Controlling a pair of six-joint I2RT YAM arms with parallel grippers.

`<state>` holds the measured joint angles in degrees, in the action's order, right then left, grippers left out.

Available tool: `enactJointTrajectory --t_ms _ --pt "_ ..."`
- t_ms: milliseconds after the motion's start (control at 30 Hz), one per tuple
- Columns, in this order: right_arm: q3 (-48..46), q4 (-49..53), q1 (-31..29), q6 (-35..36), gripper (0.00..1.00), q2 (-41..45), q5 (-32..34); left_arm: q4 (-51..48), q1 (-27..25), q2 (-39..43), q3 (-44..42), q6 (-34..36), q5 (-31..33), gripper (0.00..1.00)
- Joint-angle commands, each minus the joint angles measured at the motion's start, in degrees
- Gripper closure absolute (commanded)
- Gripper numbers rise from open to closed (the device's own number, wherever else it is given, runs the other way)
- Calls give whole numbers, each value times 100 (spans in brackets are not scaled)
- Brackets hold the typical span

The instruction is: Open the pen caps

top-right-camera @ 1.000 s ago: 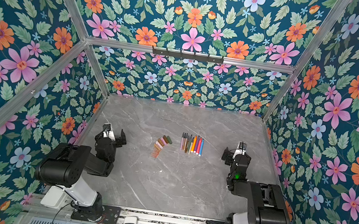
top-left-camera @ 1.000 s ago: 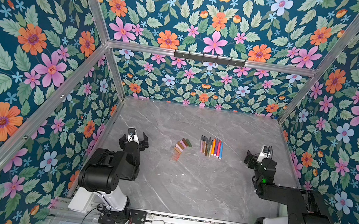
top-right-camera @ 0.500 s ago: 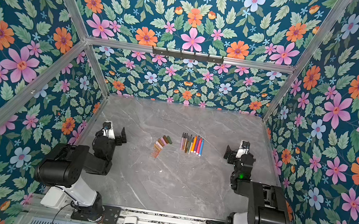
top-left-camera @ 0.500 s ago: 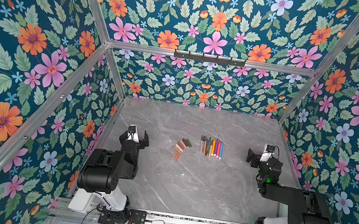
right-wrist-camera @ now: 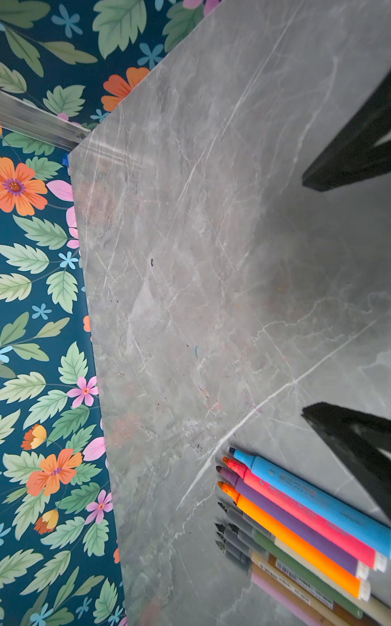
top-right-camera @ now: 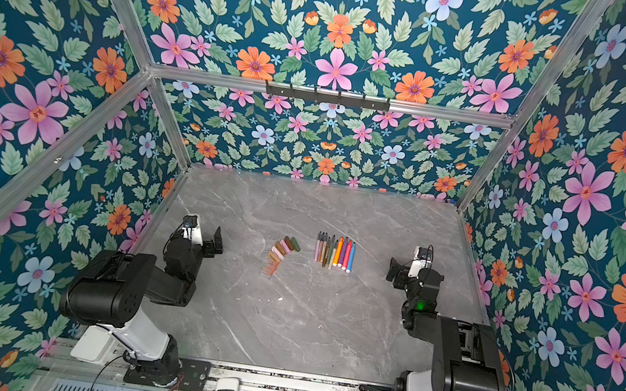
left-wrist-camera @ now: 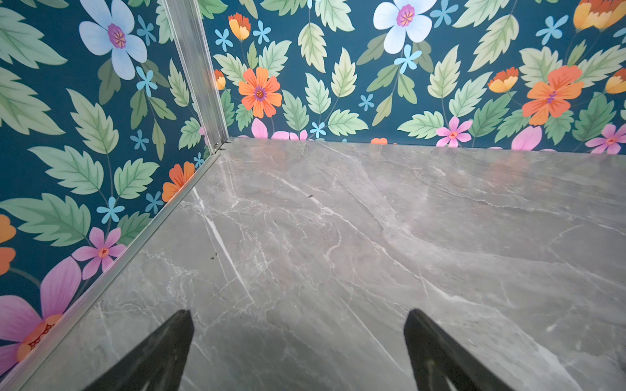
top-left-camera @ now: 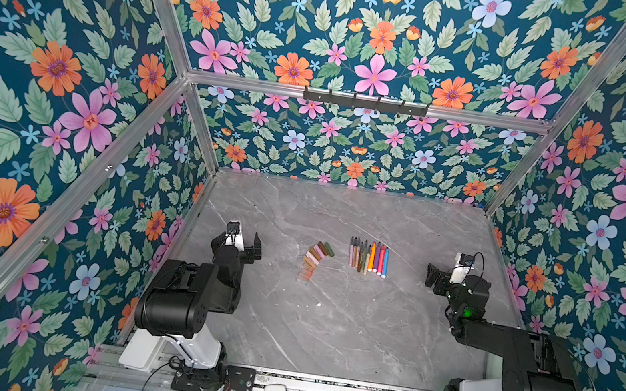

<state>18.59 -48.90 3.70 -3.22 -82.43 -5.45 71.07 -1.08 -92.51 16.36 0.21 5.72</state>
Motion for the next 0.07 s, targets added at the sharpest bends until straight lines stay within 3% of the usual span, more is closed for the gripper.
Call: enactJointTrajectory --t_ms 0,33 --pt "6 -6 -89 50 1 6 177 56 7 -1 8 -8 -35 0" --pt "-9 -14 -87 50 1 8 193 56 4 -9 8 -10 -36 0"
